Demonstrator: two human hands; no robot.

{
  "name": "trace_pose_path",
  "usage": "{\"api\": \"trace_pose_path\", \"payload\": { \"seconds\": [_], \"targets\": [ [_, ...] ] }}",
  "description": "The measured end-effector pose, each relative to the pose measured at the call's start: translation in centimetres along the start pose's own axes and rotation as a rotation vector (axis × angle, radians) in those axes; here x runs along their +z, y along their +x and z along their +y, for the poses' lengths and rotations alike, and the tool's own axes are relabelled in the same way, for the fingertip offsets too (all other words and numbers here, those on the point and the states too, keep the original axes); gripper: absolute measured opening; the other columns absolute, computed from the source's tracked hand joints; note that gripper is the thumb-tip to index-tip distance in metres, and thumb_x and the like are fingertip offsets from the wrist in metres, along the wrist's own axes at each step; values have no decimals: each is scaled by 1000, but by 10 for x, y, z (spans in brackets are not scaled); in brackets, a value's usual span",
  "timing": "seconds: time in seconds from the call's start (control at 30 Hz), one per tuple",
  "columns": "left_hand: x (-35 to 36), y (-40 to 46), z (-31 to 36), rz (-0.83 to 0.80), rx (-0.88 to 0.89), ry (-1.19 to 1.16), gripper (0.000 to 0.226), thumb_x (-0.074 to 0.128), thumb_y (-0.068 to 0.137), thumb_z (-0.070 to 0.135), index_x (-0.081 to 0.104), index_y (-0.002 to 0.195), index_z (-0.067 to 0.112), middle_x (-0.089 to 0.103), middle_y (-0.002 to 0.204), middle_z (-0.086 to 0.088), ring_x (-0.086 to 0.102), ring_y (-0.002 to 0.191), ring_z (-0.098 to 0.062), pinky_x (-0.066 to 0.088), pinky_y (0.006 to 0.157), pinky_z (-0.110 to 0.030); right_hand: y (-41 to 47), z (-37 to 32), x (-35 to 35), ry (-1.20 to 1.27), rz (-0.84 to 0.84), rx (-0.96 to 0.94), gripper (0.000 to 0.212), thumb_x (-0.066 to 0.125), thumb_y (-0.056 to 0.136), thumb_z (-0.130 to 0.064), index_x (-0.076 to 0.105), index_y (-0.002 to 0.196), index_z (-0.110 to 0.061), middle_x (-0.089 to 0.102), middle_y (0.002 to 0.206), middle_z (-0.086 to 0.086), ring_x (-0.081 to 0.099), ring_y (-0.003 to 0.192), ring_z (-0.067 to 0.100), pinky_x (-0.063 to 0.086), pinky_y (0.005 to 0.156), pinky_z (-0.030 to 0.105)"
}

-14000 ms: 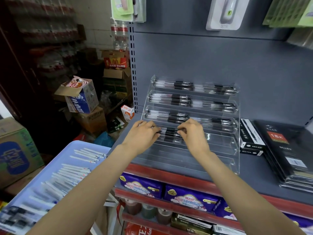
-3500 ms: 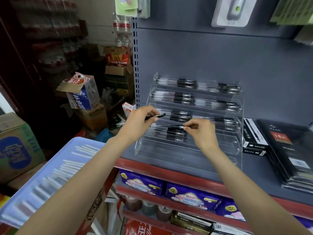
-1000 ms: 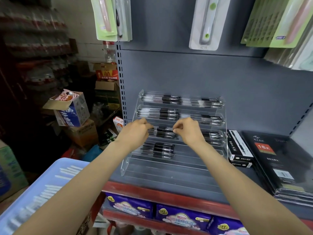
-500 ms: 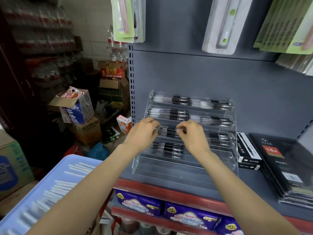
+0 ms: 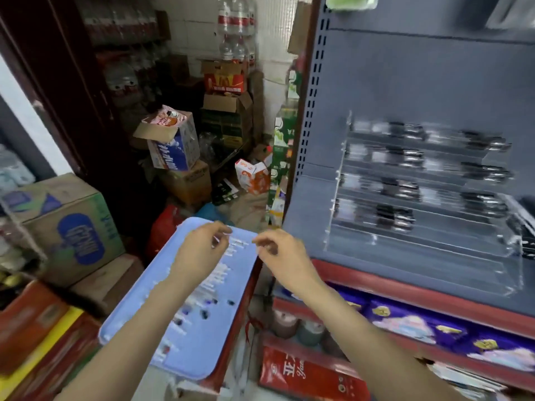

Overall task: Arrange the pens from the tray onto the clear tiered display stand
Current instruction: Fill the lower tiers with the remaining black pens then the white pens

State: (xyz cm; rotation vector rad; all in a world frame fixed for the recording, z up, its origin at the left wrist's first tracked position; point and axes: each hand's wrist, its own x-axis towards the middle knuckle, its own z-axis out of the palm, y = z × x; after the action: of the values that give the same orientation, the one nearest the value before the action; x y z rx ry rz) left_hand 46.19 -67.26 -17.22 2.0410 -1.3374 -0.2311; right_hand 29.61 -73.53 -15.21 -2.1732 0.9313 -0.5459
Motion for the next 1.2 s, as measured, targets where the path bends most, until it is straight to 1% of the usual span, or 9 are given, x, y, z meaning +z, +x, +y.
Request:
{"api": "trace_pose_path", "payload": {
  "seconds": [0.07, 0.17, 0.33, 0.43, 0.53, 0.7, 0.87, 1.13, 1.2],
  "targets": [
    [-11, -12, -45, -17, -69, -10, 16, 55, 89, 9, 67, 100, 14, 67, 94, -6, 58, 77, -19, 49, 78, -34, 1, -4, 44, 14, -78, 25, 23, 51, 93, -11, 63, 113, -12, 61, 117, 8, 59, 101, 18, 40, 81, 16],
    [-23, -28, -109, -97, -114, 36, 19, 52, 91, 7, 66, 103, 12, 66, 104, -8, 61, 87, -23, 48, 81, -33, 2, -2, 105, -31, -219, 119, 32, 48, 97, -15, 53, 129, -13, 50, 134, 8, 49, 121, 22, 38, 102, 30],
    [-18, -57, -182, -419, -18, 212, 42, 43, 95, 7, 44, 137, 10, 37, 147, -11, 37, 134, -24, 29, 105, -27, -1, 11, 181, -191, -412, 197, 53, 43, 100, -21, 23, 148, -14, 24, 154, 7, 25, 141, 25, 23, 115, 37],
    [-8, -67, -210, -562, 41, 334, 54, 39, 98, 15, 18, 147, 14, 9, 157, -8, 13, 145, -21, 16, 113, -25, -3, 19, 203, -246, -421, 244, 50, 40, 101, -21, 23, 148, -13, 26, 153, 8, 28, 139, 27, 27, 112, 40],
    [-2, -73, -231, -654, 62, 418, 58, 38, 99, 21, 8, 148, 14, 4, 158, -8, 8, 146, -22, 16, 117, -32, 4, 21, 211, -339, -316, 260, 43, 41, 100, -17, 35, 142, -13, 39, 141, 11, 37, 128, 30, 40, 100, 44],
    [-2, -73, -233, -530, 52, 287, 46, 44, 96, 16, 35, 142, 13, 23, 154, -8, 26, 141, -27, 29, 112, -38, 27, 20, 212, -476, -288, 298, 29, 45, 98, -16, 48, 126, -9, 46, 121, 15, 46, 111, 33, 47, 85, 46],
    [0, -67, -232, -543, -29, 291, 43, 40, 98, 21, 36, 141, 18, 19, 155, -5, 23, 140, -27, 28, 111, -36, 37, 21, 217, -499, -347, 344, 14, 52, 95, -18, 41, 90, -10, 39, 96, 11, 38, 81, 26, 37, 69, 35],
    [6, -65, -221, -422, -105, 131, 37, 45, 95, 14, 48, 132, 13, 42, 139, -8, 41, 120, -28, 38, 97, -35, 33, 25, 210, -373, -329, 379, 19, 51, 94, -11, 38, 80, -6, 45, 80, 16, 41, 69, 26, 33, 61, 33],
    [9, -63, -215, -393, -89, 101, 34, 44, 96, 14, 51, 129, 11, 49, 130, -10, 44, 115, -29, 41, 94, -35, 30, 22, 203, -289, -299, 406, 19, 53, 93, -11, 48, 81, 3, 52, 79, 27, 50, 70, 35, 42, 62, 38]
  ]
}}
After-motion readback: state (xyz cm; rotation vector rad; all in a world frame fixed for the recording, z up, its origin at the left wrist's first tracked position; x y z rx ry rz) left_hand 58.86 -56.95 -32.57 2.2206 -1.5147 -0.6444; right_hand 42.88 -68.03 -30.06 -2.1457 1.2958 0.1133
